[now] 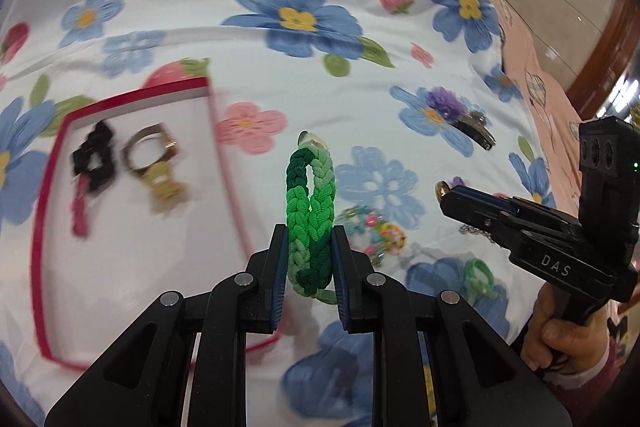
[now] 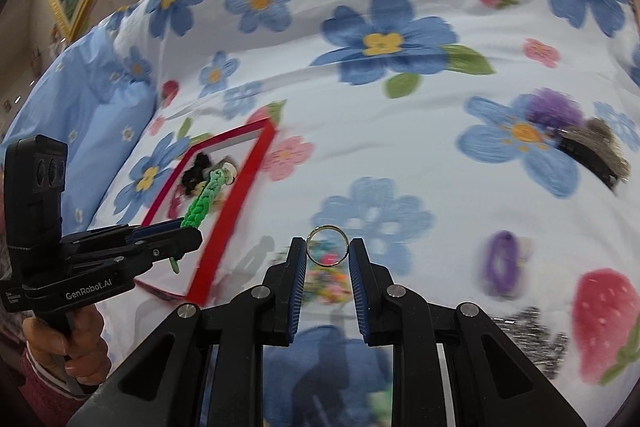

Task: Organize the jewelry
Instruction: 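Carry the green braided bracelet and gold ring into the red tray, open both tools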

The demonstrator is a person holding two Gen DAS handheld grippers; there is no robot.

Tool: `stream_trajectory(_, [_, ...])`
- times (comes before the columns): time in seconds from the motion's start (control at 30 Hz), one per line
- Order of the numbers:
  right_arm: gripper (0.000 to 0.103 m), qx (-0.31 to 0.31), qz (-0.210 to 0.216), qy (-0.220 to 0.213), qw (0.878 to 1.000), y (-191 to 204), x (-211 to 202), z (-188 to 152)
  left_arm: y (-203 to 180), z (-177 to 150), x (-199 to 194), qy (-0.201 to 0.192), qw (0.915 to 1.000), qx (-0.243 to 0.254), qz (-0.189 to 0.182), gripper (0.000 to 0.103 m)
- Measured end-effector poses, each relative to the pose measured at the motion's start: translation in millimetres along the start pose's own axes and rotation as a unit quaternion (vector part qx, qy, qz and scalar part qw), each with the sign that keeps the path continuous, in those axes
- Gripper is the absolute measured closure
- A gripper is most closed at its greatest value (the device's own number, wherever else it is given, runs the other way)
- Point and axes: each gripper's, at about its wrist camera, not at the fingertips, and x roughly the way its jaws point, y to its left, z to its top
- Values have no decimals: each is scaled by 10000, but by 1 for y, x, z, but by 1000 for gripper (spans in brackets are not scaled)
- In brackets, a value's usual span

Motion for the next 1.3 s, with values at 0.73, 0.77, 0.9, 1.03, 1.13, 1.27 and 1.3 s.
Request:
stream_trajectory(0.73, [81, -1235, 870, 642, 9864, 144, 90, 7, 128, -37, -30, -45, 9906, -1143, 755, 84])
stream_trajectory(0.77, [81, -1272, 858, 693, 9857, 147, 96, 7, 132, -37, -28, -26, 9899, -1180, 786, 84])
stream_trajectory(0.9, [81, -1454, 768, 874, 9825, 156, 117, 8, 148, -39, -18, 111, 9875, -1281, 914, 84])
stream_trajectory(1.03, [81, -1684, 642, 1065, 9778, 163, 134, 8, 159, -39, -8, 255, 9855, -1342, 1008, 84])
stream_trajectory(1.13, [81, -1796, 567, 1192, 9748, 166, 144, 9, 164, -40, 0, 354, 9843, -1374, 1047, 84])
stream_trajectory(1.27, [81, -1916, 458, 1357, 9710, 167, 157, 6, 166, -42, 5, 394, 9839, -1371, 1080, 84])
stream_trajectory(1.3, [81, -1956, 419, 1372, 9701, 167, 159, 5, 167, -42, 6, 405, 9838, -1370, 1082, 84])
